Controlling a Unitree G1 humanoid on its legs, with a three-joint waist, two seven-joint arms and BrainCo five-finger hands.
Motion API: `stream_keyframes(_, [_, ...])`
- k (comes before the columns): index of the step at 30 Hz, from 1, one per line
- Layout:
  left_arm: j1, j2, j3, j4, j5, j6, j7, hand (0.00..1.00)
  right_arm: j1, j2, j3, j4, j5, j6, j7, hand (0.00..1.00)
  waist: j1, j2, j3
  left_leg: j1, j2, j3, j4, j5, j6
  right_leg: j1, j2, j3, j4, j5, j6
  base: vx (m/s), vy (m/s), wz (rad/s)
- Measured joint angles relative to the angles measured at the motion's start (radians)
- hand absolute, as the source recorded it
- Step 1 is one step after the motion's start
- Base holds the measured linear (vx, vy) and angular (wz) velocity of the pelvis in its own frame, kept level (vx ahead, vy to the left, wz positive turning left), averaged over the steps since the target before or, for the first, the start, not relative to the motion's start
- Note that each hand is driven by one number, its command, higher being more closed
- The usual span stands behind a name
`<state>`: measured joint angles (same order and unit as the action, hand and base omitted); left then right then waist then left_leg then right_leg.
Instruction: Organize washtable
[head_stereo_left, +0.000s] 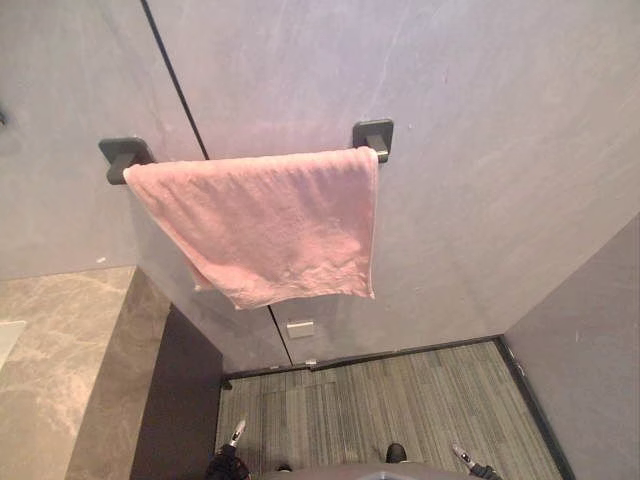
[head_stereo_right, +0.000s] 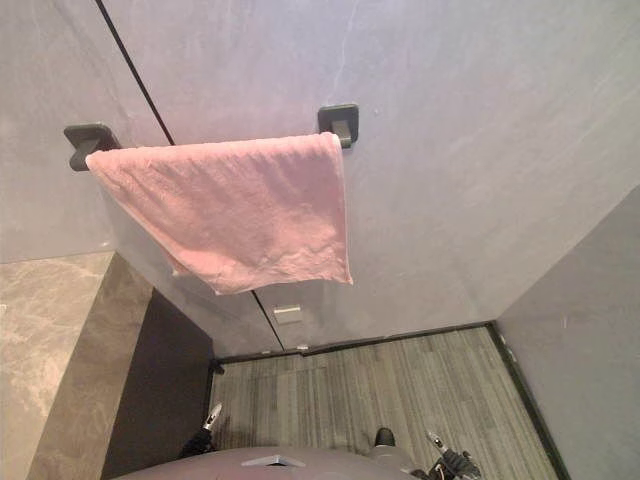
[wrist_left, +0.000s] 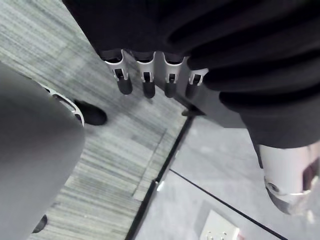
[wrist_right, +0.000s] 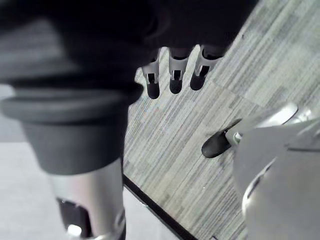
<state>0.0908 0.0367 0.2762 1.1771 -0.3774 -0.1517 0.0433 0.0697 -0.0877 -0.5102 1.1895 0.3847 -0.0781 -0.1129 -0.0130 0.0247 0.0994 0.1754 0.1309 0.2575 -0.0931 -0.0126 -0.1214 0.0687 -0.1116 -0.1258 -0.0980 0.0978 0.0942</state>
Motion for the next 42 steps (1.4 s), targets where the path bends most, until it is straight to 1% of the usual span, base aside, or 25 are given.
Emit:
stream_keyframes(5, [0.012,-0.001,-0.028,-0.005,-0.012,-0.004,-0.013,0.00,-0.010,0.017,0.052,-0.004,0.036,-0.005,0.003,0.00,-0.001,0.006,-0.003,0.001,0.004,-0.005,0.007,0.003,0.000,0.004,0.001,-0.001,0.007,0.004,0.005,0.03,-0.011,0.00])
stream_keyframes(9, [0.010,0.003,-0.100,-0.068,-0.005,-0.015,0.005,0.00,-0.079,0.016,0.198,-0.014,-0.023,-0.005,0.001,0.00,-0.003,0.002,0.009,-0.094,0.016,-0.078,0.065,0.009,-0.008,-0.021,0.007,-0.063,0.009,0.001,-0.011,-0.02,-0.057,0.47])
stream_keyframes(12, [0.002,0.003,-0.161,-0.103,0.063,-0.018,0.026,0.00,-0.160,0.005,0.261,-0.016,-0.058,-0.009,0.003,0.00,-0.001,0.029,0.035,-0.228,0.038,-0.147,0.193,0.031,-0.031,-0.082,0.018,-0.128,0.122,-0.055,-0.053,-0.11,-0.119,1.10])
stream_keyframes(13, [-0.008,0.017,-0.178,-0.126,0.082,-0.020,0.030,0.00,-0.177,0.011,0.284,-0.024,-0.058,-0.012,0.005,0.00,-0.002,0.012,0.045,-0.234,0.040,-0.151,0.163,0.075,-0.032,-0.084,0.037,-0.158,0.118,-0.059,-0.086,0.16,-0.047,1.31])
stream_keyframes(14, [-0.022,0.024,-0.167,-0.120,0.092,-0.014,0.033,0.00,-0.214,0.020,0.280,-0.025,-0.054,-0.028,0.002,0.00,0.002,0.021,0.072,-0.285,0.072,-0.058,0.416,-0.078,0.023,-0.078,0.027,-0.228,0.136,-0.068,-0.110,0.47,0.045,1.12])
stream_keyframes(15, [-0.020,0.016,-0.160,-0.128,0.081,-0.011,0.033,0.00,-0.228,0.019,0.282,-0.039,-0.052,-0.032,0.001,0.00,0.005,0.029,0.092,-0.303,0.095,-0.010,0.611,-0.142,0.039,-0.074,0.027,-0.237,0.173,-0.079,-0.126,0.78,0.159,0.74])
stream_keyframes(16, [-0.009,0.008,-0.162,-0.139,0.089,-0.011,0.032,0.00,-0.221,0.009,0.282,-0.063,-0.052,-0.035,0.001,0.00,0.004,0.041,0.097,-0.285,0.122,0.036,0.840,-0.157,0.023,-0.069,0.028,-0.269,0.228,-0.095,-0.149,0.64,0.166,0.51])
stream_keyframes(18, [0.008,0.001,-0.180,-0.136,0.095,-0.008,0.025,0.00,-0.185,0.011,0.281,-0.101,-0.051,-0.041,0.000,0.00,-0.014,0.058,0.085,-0.202,0.141,0.057,0.979,-0.105,-0.008,-0.047,0.032,-0.315,0.246,-0.110,-0.162,0.33,0.080,0.67])
stream_keyframes(19, [0.008,0.001,-0.199,-0.130,0.111,-0.003,0.022,0.00,-0.168,0.006,0.272,-0.105,-0.051,-0.045,0.000,0.00,-0.024,0.071,0.077,-0.149,0.162,0.058,0.975,-0.066,-0.007,-0.054,0.033,-0.340,0.253,-0.112,-0.159,0.08,0.088,0.90])
stream_keyframes(20, [-0.004,0.002,-0.200,-0.124,0.126,0.002,0.017,0.00,-0.160,0.001,0.237,-0.097,-0.051,-0.042,0.000,0.00,-0.037,0.073,0.080,-0.120,0.158,0.072,0.898,-0.115,-0.056,-0.057,0.015,-0.369,0.263,-0.107,-0.152,-0.03,0.141,1.06])
stream_keyframes(22, [-0.012,0.009,-0.201,-0.137,0.136,0.012,0.013,0.00,-0.123,0.012,0.202,-0.066,-0.050,-0.031,0.003,0.00,-0.039,0.028,0.078,-0.090,0.077,0.059,0.743,-0.156,-0.058,-0.072,-0.015,-0.380,0.249,-0.093,-0.130,-0.08,0.122,0.94])
stream_keyframes(23, [-0.013,0.027,-0.201,-0.138,0.153,0.017,0.013,0.00,-0.104,0.012,0.198,-0.046,-0.051,-0.021,0.004,0.00,-0.044,0.013,0.068,-0.068,0.053,0.039,0.657,-0.211,-0.054,-0.088,-0.025,-0.381,0.225,-0.076,-0.129,-0.01,0.090,0.85])
stream_keyframes(24, [-0.039,0.033,-0.219,-0.138,0.169,0.022,0.014,0.00,-0.098,0.007,0.177,-0.039,-0.052,-0.017,0.003,0.00,-0.046,0.033,0.079,-0.067,0.074,0.044,0.628,-0.296,-0.020,-0.128,-0.031,-0.425,0.270,-0.063,-0.127,-0.06,0.146,0.74])
stream_keyframes(26, [-0.076,0.036,-0.255,-0.137,0.171,0.025,0.011,0.00,-0.101,-0.004,0.134,-0.039,-0.052,-0.011,0.000,0.00,-0.047,0.045,0.106,-0.044,0.053,0.068,0.493,-0.358,-0.003,-0.192,-0.058,-0.436,0.359,-0.069,-0.134,-0.16,0.208,0.44])
stream_keyframes(28, [-0.108,0.054,-0.285,-0.135,0.206,0.026,0.014,0.00,-0.110,0.014,0.119,-0.023,-0.054,0.003,-0.005,0.00,-0.044,-0.044,0.157,0.024,-0.085,0.064,0.317,-0.281,0.053,-0.234,-0.169,-0.378,0.434,-0.051,-0.108,-0.26,0.211,0.22])
stream_keyframes(31, [-0.093,0.051,-0.286,-0.110,0.242,0.019,0.013,0.00,-0.090,0.017,0.159,-0.043,-0.054,0.001,0.000,0.00,-0.053,-0.051,0.143,0.004,-0.120,0.064,0.284,-0.227,0.107,-0.244,-0.160,-0.190,0.357,0.077,-0.006,-0.10,0.165,0.10])
stream_keyframes(32, [-0.089,0.054,-0.227,-0.086,0.249,0.017,0.011,0.00,-0.090,0.015,0.164,-0.052,-0.054,0.003,0.005,0.00,-0.052,-0.046,0.143,-0.031,-0.109,0.061,0.283,-0.201,0.133,-0.283,-0.147,-0.080,0.517,-0.002,-0.016,0.28,0.001,0.29])
stream_keyframes(34, [-0.054,0.051,-0.142,-0.072,0.248,0.023,0.012,0.00,-0.084,0.028,0.163,-0.056,-0.068,0.003,0.007,0.00,-0.041,-0.046,0.141,-0.040,-0.104,0.019,0.245,-0.146,0.131,-0.287,-0.125,0.000,0.827,-0.133,-0.020,0.60,-0.234,0.53])
stream_keyframes(35, [-0.043,0.052,-0.100,-0.079,0.237,0.024,0.012,0.00,-0.081,0.029,0.163,-0.060,-0.079,0.002,0.010,0.00,-0.033,-0.053,0.137,-0.046,-0.104,0.003,0.231,-0.129,0.126,-0.271,-0.113,0.030,0.895,-0.155,-0.011,0.84,-0.408,0.91])
stream_keyframes(36, [-0.011,0.075,-0.013,-0.079,0.255,0.026,0.012,0.00,-0.079,0.062,0.191,-0.084,-0.100,0.002,0.029,0.00,0.012,-0.092,0.106,-0.075,-0.128,-0.054,0.184,-0.052,0.116,-0.169,-0.058,0.170,0.987,-0.205,0.041,0.77,-0.414,0.94])
stream_keyframes(37, [0.010,0.080,0.016,-0.076,0.279,0.037,0.010,0.00,-0.086,0.076,0.208,-0.093,-0.100,0.001,0.041,0.00,0.025,-0.112,0.093,-0.109,-0.143,-0.080,0.192,-0.026,0.114,-0.091,-0.045,0.229,0.942,-0.213,0.050,0.55,-0.420,1.07])
stream_keyframes(38, [0.032,0.073,0.038,-0.070,0.282,0.044,0.012,0.00,-0.104,0.076,0.232,-0.091,-0.101,0.001,0.046,0.00,0.031,-0.120,0.086,-0.147,-0.147,-0.108,0.231,-0.014,0.114,-0.002,-0.032,0.253,0.813,-0.311,0.044,0.00,-0.209,0.73])
stream_keyframes(39, [0.048,0.067,0.044,-0.068,0.282,0.046,0.014,0.00,-0.109,0.073,0.243,-0.092,-0.101,0.001,0.046,0.00,0.034,-0.111,0.077,-0.174,-0.146,-0.120,0.251,-0.005,0.109,0.026,-0.022,0.245,0.753,-0.342,0.032,-0.36,-0.147,0.85])
stream_keyframes(40, [0.078,0.043,0.041,-0.072,0.280,0.048,0.016,0.00,-0.113,0.065,0.272,-0.094,-0.104,-0.004,0.045,0.00,0.050,-0.083,0.028,-0.253,-0.123,-0.165,0.261,0.020,0.096,0.053,0.003,0.218,0.596,-0.379,-0.018,-0.34,-0.096,0.65])
stream_keyframes(42, [0.081,0.035,0.035,-0.071,0.263,0.052,0.019,0.00,-0.133,0.053,0.294,-0.094,-0.113,-0.006,0.042,0.00,0.068,-0.050,0.010,-0.341,-0.101,-0.220,0.246,0.078,0.082,0.066,0.030,0.155,0.446,-0.400,-0.047,-0.39,-0.099,0.78])
